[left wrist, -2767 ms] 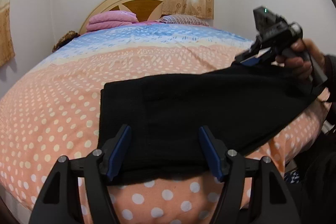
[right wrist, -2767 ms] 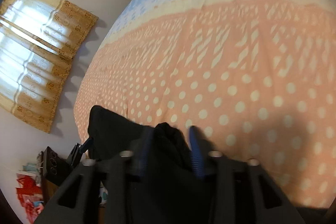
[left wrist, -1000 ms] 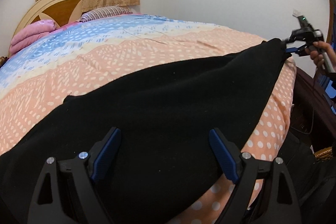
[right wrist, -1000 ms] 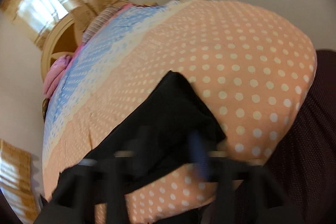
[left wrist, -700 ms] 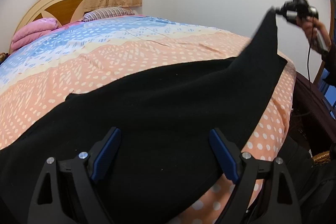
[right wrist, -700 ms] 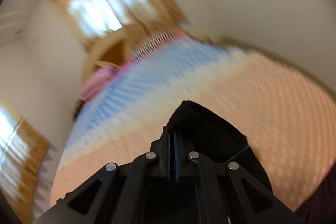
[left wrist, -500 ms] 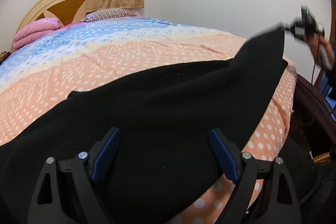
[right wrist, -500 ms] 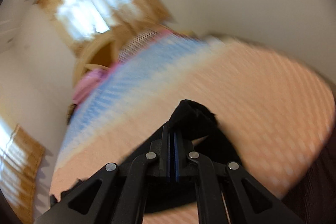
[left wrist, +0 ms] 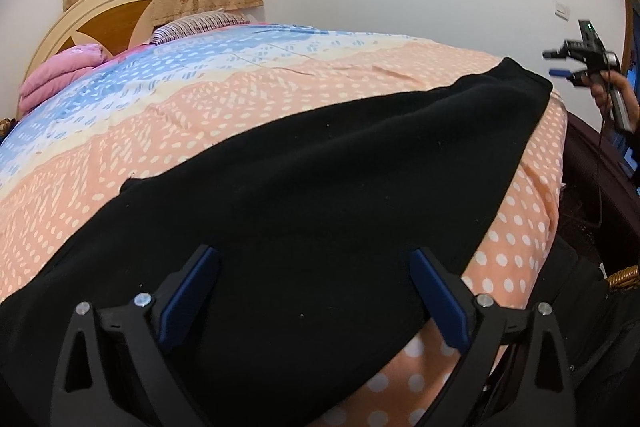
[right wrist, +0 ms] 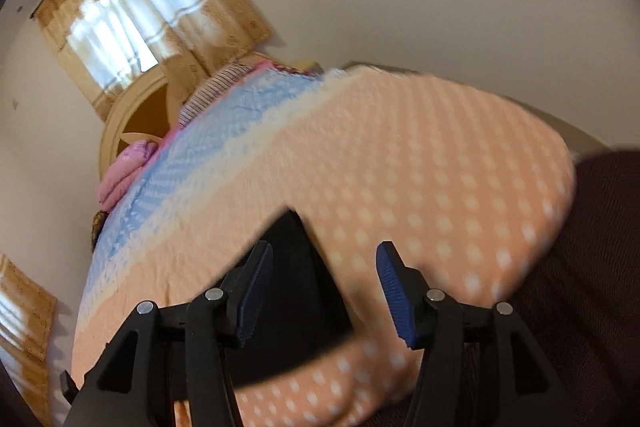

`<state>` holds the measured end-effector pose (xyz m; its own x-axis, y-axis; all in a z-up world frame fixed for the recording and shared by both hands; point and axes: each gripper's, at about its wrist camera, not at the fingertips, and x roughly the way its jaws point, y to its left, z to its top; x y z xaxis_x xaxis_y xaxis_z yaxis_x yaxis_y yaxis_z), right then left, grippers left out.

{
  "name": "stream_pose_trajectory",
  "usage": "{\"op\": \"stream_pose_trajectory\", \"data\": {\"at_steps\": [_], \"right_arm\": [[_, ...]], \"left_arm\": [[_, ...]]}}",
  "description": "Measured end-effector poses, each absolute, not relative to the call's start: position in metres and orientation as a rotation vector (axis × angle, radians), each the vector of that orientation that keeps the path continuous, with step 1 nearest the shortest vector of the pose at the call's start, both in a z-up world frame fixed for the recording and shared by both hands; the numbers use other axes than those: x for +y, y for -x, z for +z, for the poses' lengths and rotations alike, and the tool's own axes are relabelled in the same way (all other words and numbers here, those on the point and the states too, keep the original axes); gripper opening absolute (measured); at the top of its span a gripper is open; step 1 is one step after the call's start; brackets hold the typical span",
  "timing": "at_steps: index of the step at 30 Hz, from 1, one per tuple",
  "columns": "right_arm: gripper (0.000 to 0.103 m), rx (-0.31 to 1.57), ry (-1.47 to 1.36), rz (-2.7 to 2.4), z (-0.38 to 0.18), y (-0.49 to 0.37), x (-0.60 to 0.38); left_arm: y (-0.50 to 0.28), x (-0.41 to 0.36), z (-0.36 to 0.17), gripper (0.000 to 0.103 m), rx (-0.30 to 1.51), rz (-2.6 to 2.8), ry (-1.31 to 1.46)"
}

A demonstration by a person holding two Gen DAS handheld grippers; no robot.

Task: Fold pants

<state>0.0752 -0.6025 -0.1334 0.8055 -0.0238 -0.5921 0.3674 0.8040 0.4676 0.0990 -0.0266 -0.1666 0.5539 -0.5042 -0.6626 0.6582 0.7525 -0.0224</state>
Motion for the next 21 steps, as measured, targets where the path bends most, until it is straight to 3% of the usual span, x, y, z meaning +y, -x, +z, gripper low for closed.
{"op": "stream_pose_trajectory", "data": {"at_steps": [7, 9, 21], "right_arm": [[0.052, 0.773, -0.498, -0.114, -0.146, -0.152, -0.577], [0.002, 0.824, -0.425, -0.121, -0.156, -0.167, -0.564], [0.001, 0.719, -0.326, -0.242, -0.144, -0.147, -0.568]], "left_arm": [[-0.111, 0.011, -0.145, 0.099, 0.641, -0.573, -0.152], [-0.118, 0.031, -0.139, 0.1, 0.636, -0.521, -0.114], [-0.148, 0.087, -0.148, 0.1, 0.713, -0.376, -0.039]]}}
